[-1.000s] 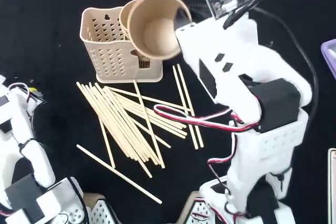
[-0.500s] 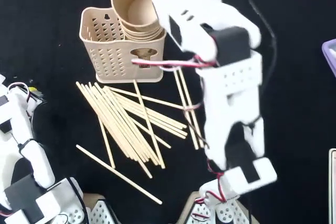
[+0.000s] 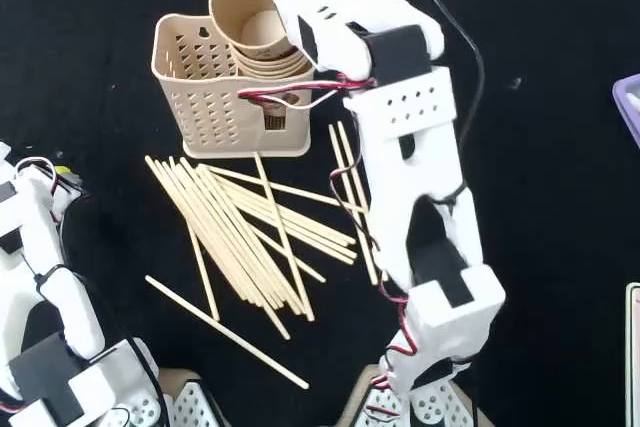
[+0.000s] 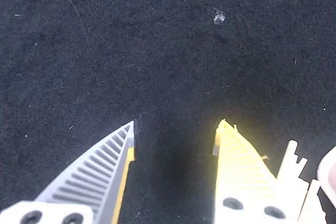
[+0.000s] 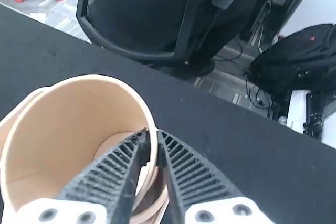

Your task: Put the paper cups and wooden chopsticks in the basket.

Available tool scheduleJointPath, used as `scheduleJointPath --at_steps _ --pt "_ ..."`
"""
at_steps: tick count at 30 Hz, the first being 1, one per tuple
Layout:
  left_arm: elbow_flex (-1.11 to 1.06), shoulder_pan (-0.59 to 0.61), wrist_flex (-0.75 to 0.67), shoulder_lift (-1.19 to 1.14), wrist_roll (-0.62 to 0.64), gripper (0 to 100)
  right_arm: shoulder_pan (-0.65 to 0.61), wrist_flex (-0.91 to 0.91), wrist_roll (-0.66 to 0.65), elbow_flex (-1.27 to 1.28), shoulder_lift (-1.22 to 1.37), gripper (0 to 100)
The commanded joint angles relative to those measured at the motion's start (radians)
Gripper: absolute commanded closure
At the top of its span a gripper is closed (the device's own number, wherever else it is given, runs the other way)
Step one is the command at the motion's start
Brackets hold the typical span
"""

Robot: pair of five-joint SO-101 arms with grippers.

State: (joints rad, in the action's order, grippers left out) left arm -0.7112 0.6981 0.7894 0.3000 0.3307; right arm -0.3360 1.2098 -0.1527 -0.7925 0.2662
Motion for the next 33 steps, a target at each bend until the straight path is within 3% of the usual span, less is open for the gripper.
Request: scheduleJointPath --at_steps 1,4,9,11,17,26,33 --pt "0.010 -0.012 -0.012 0.035 0.005 76 -0.009 -0.017 0.009 -0.048 -0.001 98.3" --pt "0.010 -0.012 -0.012 0.035 0.005 76 -0.011 -0.011 0.003 -0.048 -0.007 95.6" --pt "0.010 -0.012 -0.012 0.035 0.005 76 -0.011 0.008 0.002 -0.048 -0.048 73.1" --pt "0.010 -0.012 -0.012 0.035 0.005 76 -0.011 0.020 0.002 -0.047 -0.081 69.4" --pt "0.010 -0.012 -0.012 0.035 0.005 76 -0.014 0.167 0.008 -0.042 -0.202 75.8" --pt "0.010 -0.013 -0.012 0.035 0.005 76 -0.072 0.548 0.002 -0.039 -0.275 77.8" --pt "0.010 -0.004 -0.015 0.035 0.003 76 -0.150 0.540 -0.002 0.248 -0.297 77.9"
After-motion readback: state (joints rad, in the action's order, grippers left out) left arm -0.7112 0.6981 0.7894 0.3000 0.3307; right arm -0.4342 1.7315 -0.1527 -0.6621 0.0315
